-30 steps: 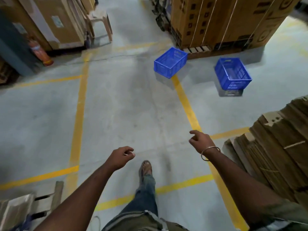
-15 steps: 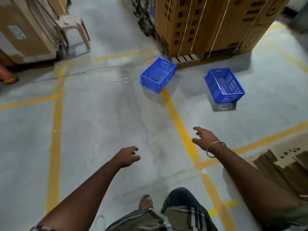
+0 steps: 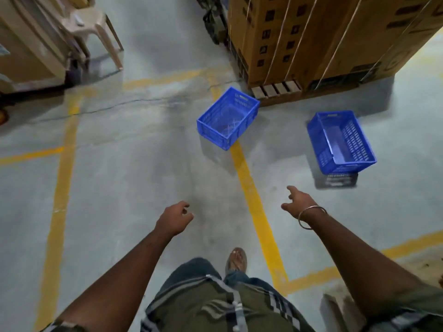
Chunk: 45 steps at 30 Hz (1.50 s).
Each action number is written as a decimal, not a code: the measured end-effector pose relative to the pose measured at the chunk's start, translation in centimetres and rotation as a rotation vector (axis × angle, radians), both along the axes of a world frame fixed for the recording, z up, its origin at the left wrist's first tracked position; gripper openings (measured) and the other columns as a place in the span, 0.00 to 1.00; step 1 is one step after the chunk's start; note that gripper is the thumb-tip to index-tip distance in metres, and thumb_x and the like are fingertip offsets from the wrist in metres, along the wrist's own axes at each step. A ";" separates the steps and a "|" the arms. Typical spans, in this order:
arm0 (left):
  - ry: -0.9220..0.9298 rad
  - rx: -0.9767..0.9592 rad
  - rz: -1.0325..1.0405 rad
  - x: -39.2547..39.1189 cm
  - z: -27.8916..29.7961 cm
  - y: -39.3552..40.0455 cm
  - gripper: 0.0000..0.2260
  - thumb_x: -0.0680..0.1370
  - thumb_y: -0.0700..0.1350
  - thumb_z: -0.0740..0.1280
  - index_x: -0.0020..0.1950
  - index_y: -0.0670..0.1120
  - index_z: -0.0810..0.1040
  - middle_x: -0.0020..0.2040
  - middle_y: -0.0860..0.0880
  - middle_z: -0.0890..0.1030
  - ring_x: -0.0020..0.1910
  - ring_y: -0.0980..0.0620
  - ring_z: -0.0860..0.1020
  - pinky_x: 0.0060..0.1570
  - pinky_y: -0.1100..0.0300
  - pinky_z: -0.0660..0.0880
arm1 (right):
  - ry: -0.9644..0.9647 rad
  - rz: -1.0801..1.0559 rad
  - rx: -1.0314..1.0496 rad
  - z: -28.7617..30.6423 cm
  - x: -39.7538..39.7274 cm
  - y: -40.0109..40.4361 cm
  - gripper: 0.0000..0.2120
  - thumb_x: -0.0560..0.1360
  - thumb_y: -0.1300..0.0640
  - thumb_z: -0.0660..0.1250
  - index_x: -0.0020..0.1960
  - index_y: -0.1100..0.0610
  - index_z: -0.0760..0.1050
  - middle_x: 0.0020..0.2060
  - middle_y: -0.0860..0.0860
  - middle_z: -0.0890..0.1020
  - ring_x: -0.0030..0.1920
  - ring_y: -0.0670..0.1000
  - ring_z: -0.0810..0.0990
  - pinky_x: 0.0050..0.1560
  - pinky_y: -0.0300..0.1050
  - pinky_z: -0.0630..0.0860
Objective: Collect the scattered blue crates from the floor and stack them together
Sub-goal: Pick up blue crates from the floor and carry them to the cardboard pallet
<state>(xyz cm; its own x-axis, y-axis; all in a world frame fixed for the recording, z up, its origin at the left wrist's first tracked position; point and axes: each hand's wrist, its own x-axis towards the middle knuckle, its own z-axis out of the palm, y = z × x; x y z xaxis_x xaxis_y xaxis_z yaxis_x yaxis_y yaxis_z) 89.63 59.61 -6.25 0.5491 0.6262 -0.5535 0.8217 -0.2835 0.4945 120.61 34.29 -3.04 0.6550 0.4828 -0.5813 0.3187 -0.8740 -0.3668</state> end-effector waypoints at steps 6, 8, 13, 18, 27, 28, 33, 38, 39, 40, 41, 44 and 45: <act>0.018 0.138 0.080 9.2 -1.4 6.7 0.25 0.75 0.54 0.67 0.70 0.48 0.72 0.63 0.46 0.79 0.61 0.46 0.77 0.59 0.51 0.75 | -0.005 0.054 0.075 -0.1 11.8 10.8 0.38 0.73 0.54 0.70 0.77 0.54 0.56 0.65 0.59 0.76 0.64 0.59 0.76 0.63 0.51 0.73; 0.012 0.170 0.117 11.9 -2.4 9.4 0.25 0.75 0.53 0.67 0.71 0.47 0.72 0.63 0.45 0.79 0.61 0.45 0.77 0.60 0.51 0.74 | -0.001 0.065 0.093 -0.9 15.1 14.6 0.38 0.72 0.54 0.70 0.77 0.55 0.55 0.64 0.59 0.77 0.63 0.60 0.76 0.63 0.51 0.73; 0.031 0.098 0.180 21.1 -5.3 18.3 0.26 0.76 0.53 0.67 0.72 0.46 0.72 0.65 0.43 0.78 0.63 0.44 0.76 0.62 0.52 0.73 | 0.014 0.151 0.050 -3.6 23.8 25.5 0.40 0.71 0.54 0.71 0.77 0.56 0.55 0.64 0.60 0.76 0.60 0.59 0.77 0.62 0.50 0.73; 0.282 0.098 0.141 28.5 -6.7 25.2 0.26 0.75 0.56 0.64 0.71 0.49 0.71 0.65 0.43 0.77 0.63 0.41 0.74 0.60 0.51 0.73 | 0.015 0.224 0.009 -3.9 31.8 33.9 0.41 0.72 0.54 0.71 0.78 0.56 0.52 0.66 0.60 0.74 0.64 0.61 0.74 0.65 0.50 0.71; 0.187 0.097 0.226 41.3 -6.9 31.8 0.27 0.77 0.56 0.67 0.73 0.47 0.71 0.65 0.43 0.77 0.64 0.41 0.75 0.61 0.48 0.72 | 0.003 0.393 -0.049 -6.9 46.5 47.2 0.42 0.72 0.55 0.70 0.79 0.57 0.51 0.72 0.61 0.67 0.70 0.60 0.68 0.69 0.50 0.67; 0.184 0.065 0.277 42.3 -7.5 32.2 0.26 0.76 0.56 0.68 0.72 0.47 0.71 0.65 0.43 0.78 0.63 0.41 0.75 0.61 0.48 0.73 | 0.013 0.418 -0.055 -7.9 47.9 48.7 0.42 0.72 0.55 0.70 0.79 0.57 0.51 0.72 0.61 0.66 0.71 0.60 0.68 0.69 0.50 0.66; 0.171 -0.097 0.548 48.6 -11.5 32.1 0.25 0.77 0.52 0.70 0.71 0.43 0.72 0.64 0.41 0.79 0.62 0.41 0.77 0.62 0.50 0.72 | 0.054 0.542 -0.089 -13.9 54.3 54.5 0.41 0.73 0.55 0.70 0.78 0.58 0.52 0.72 0.62 0.66 0.70 0.62 0.68 0.68 0.53 0.68; 0.135 -0.264 0.754 55.1 -18.9 32.0 0.22 0.77 0.51 0.70 0.69 0.46 0.74 0.64 0.44 0.80 0.63 0.44 0.77 0.62 0.52 0.69 | 0.057 0.618 -0.163 -23.5 61.2 58.0 0.39 0.73 0.55 0.69 0.78 0.57 0.53 0.72 0.61 0.66 0.70 0.61 0.68 0.69 0.53 0.67; 0.125 -0.293 0.778 56.0 -21.2 32.2 0.22 0.77 0.51 0.70 0.69 0.46 0.74 0.64 0.45 0.80 0.63 0.45 0.77 0.62 0.52 0.70 | 0.051 0.620 -0.173 -26.0 62.5 58.8 0.39 0.73 0.55 0.69 0.78 0.57 0.53 0.71 0.61 0.66 0.70 0.61 0.68 0.69 0.52 0.67; 0.121 -0.323 0.794 56.9 -23.7 32.5 0.22 0.77 0.51 0.70 0.69 0.47 0.75 0.64 0.46 0.80 0.63 0.46 0.77 0.62 0.52 0.70 | 0.045 0.620 -0.185 -28.7 63.8 59.4 0.39 0.73 0.55 0.69 0.78 0.58 0.54 0.71 0.62 0.66 0.70 0.61 0.68 0.69 0.51 0.66; 0.125 -0.347 0.800 57.7 -26.5 33.0 0.21 0.77 0.51 0.70 0.69 0.48 0.75 0.64 0.46 0.80 0.63 0.47 0.77 0.61 0.53 0.70 | 0.034 0.621 -0.193 -31.5 65.1 60.2 0.38 0.73 0.54 0.69 0.78 0.58 0.54 0.71 0.62 0.66 0.70 0.61 0.68 0.69 0.50 0.65; 0.143 -0.375 0.786 59.6 -35.0 35.1 0.23 0.77 0.52 0.71 0.70 0.47 0.74 0.64 0.46 0.80 0.62 0.46 0.77 0.61 0.53 0.70 | -0.013 0.589 -0.205 -39.6 68.6 62.5 0.39 0.73 0.54 0.70 0.77 0.60 0.56 0.72 0.62 0.65 0.71 0.61 0.66 0.70 0.49 0.63; 0.145 -0.376 0.783 60.3 -37.8 35.9 0.25 0.77 0.52 0.71 0.71 0.46 0.72 0.65 0.45 0.79 0.62 0.46 0.77 0.62 0.53 0.70 | -0.028 0.582 -0.203 -42.2 69.7 63.2 0.38 0.72 0.55 0.71 0.77 0.61 0.57 0.72 0.63 0.65 0.72 0.61 0.66 0.71 0.49 0.62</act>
<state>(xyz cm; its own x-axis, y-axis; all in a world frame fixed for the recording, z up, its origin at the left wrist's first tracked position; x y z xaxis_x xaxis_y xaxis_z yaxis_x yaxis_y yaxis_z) 149.95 95.51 -44.03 -0.0535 0.5556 -0.8297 0.7736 0.5484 0.3173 190.32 97.48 -45.27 0.3341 0.6472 -0.6852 0.7715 -0.6054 -0.1957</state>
